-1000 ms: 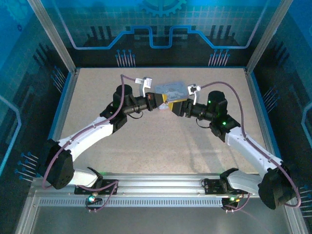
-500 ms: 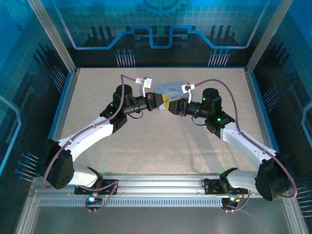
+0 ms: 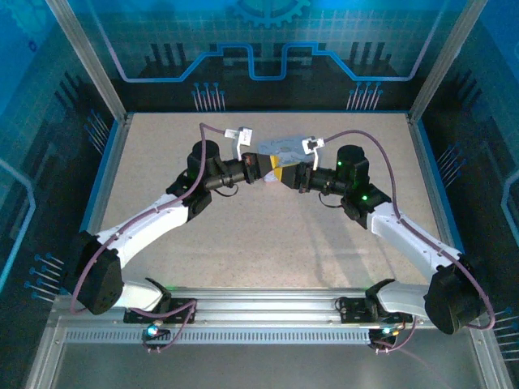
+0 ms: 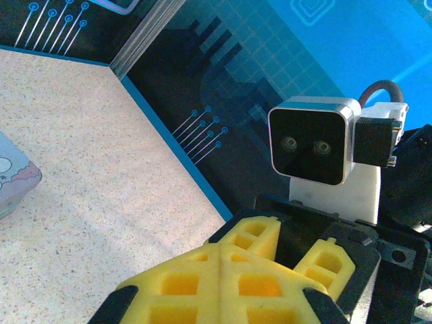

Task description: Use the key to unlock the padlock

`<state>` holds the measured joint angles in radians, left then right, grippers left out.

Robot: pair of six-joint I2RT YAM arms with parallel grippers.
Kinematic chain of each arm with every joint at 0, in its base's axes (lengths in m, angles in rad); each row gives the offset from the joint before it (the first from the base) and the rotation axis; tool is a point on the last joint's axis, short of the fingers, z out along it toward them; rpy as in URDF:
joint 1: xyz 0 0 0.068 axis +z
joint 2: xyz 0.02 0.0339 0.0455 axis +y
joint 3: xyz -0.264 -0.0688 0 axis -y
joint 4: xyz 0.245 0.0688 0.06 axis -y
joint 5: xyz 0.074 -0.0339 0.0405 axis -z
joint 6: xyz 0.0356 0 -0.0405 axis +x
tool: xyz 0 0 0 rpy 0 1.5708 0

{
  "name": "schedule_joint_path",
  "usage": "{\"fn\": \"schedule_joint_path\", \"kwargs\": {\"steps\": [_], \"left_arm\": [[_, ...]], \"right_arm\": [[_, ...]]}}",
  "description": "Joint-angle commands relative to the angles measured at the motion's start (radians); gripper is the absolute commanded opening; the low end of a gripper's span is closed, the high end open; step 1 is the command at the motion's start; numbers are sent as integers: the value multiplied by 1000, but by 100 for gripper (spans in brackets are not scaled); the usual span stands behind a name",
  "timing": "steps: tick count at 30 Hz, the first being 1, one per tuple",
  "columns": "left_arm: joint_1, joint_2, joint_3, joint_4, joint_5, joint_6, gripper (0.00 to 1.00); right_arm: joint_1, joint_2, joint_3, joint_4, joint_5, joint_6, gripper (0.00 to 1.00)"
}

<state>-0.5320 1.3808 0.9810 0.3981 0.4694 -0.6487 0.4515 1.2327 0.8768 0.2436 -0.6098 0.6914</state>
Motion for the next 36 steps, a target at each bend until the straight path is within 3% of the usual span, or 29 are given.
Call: {"fn": "schedule_joint_path", "kwargs": {"steps": [1, 11, 15, 25, 28, 30, 36], "left_arm": [[6, -5, 23, 32, 17, -7, 0], [4, -7, 20, 27, 5, -5, 0], [6, -15, 19, 16, 0, 4, 0], [33, -34, 38, -88, -47, 58, 48], [33, -28, 55, -155, -97, 114, 73], [32, -15, 74, -207, -128, 156, 96], [31, 69, 180, -361, -177, 239, 99]], "right_arm": [[10, -8, 27, -6, 0, -6, 22], [8, -19, 28, -33, 13, -19, 1], [9, -27, 27, -54, 24, -30, 0], [7, -77, 63, -292, 149, -155, 0], [6, -99, 77, -400, 223, -197, 0], [5, -115, 84, -472, 288, -216, 0], [-5, -158, 96, -682, 502, -241, 0]]}}
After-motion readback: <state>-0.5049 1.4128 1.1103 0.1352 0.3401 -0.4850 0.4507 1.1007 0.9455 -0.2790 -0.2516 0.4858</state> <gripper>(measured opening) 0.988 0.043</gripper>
